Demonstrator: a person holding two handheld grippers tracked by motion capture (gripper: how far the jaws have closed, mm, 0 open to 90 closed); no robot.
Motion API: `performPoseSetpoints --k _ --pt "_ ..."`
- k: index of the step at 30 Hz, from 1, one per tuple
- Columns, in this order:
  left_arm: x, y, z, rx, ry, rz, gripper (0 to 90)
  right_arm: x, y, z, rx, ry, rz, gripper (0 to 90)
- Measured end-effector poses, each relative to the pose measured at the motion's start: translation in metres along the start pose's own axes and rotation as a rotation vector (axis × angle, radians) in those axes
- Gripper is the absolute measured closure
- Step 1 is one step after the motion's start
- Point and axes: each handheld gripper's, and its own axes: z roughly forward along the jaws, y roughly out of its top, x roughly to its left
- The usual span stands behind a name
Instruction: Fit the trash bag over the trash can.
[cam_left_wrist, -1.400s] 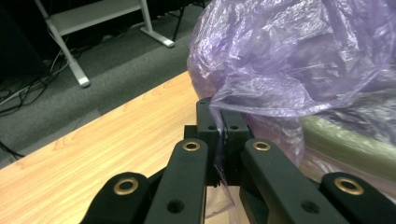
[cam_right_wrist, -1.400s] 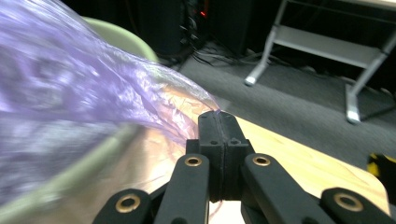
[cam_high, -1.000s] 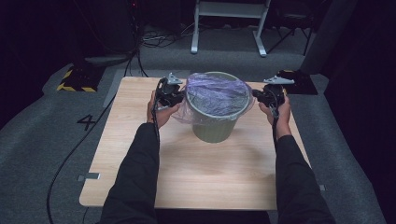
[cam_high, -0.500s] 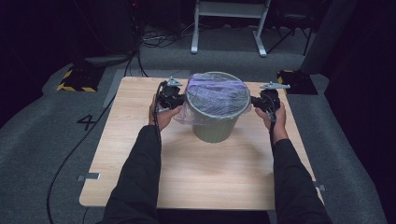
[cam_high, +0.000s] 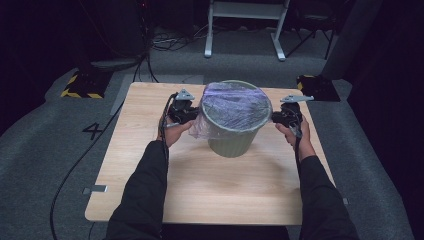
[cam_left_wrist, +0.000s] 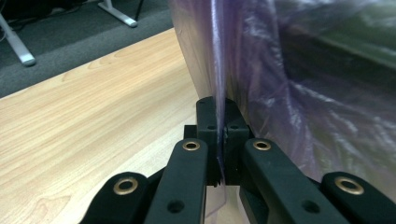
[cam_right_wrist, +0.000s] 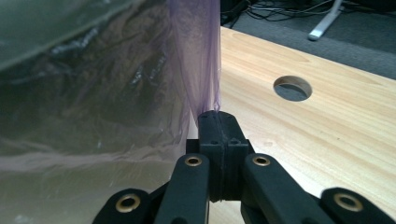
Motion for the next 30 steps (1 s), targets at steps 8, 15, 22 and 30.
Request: performPoseSetpoints --k 8,15,22,30 --pt "-0.011 -0.005 -0.007 -0.001 -0.03 0.054 89.1 0.006 -0.009 -0.011 0.003 0.051 -0.043 90.0" --pt "-0.023 -0.015 -0.023 -0.002 -0.026 0.105 87.9 0.013 -0.021 -0.029 0.001 0.06 -0.088 90.0" --pt "-0.029 -0.014 -0.042 -0.027 0.016 0.118 58.1 0.013 -0.022 -0.049 -0.039 -0.022 -0.115 71.5" --pt "-0.035 -0.014 -0.076 -0.084 0.013 0.103 30.8 0.013 -0.019 -0.088 -0.125 -0.07 -0.147 54.6"
